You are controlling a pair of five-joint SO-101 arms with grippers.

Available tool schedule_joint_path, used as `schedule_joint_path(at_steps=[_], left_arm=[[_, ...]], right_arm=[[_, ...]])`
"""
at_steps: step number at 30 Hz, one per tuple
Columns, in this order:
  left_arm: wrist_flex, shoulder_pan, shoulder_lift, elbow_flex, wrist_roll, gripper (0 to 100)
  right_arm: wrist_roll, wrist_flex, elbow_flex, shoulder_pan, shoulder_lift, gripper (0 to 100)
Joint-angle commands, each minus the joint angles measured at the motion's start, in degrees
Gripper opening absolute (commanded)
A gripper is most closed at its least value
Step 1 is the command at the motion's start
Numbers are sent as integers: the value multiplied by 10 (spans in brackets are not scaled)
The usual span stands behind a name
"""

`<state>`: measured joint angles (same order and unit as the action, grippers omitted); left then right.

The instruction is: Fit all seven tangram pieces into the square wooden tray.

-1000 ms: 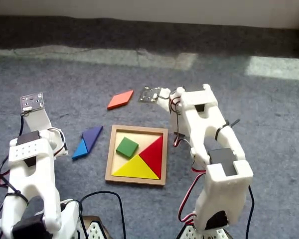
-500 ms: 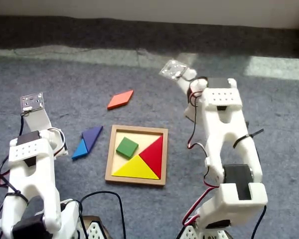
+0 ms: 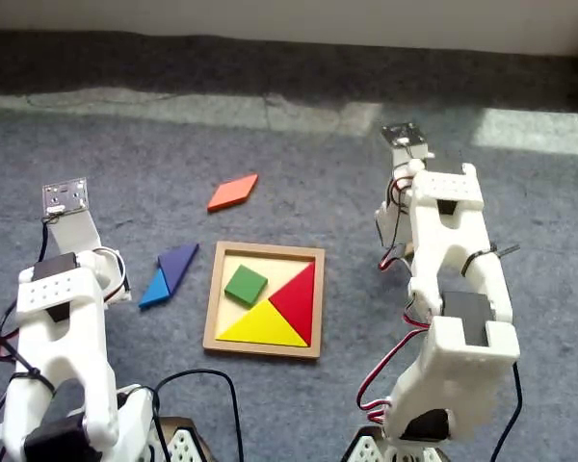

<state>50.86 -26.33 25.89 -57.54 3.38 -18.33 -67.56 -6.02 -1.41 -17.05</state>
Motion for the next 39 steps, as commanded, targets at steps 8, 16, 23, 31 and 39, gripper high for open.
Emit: schedule_joint_path(at_steps=[8, 16, 23, 31, 39], left_arm=[[2, -1, 12, 0, -4, 98], [1, -1, 11, 0, -4, 98], [-10, -1, 11, -1, -3, 98], [-10, 0, 11, -1, -3, 98], [-10, 7, 11, -1, -3, 98]], right_arm=[[117, 9, 88, 10, -73, 235], [118, 4, 120, 13, -124, 170], [113, 4, 120, 11, -122, 103], [82, 3, 109, 9, -36, 5], [-3, 5, -10, -48, 153, 5]])
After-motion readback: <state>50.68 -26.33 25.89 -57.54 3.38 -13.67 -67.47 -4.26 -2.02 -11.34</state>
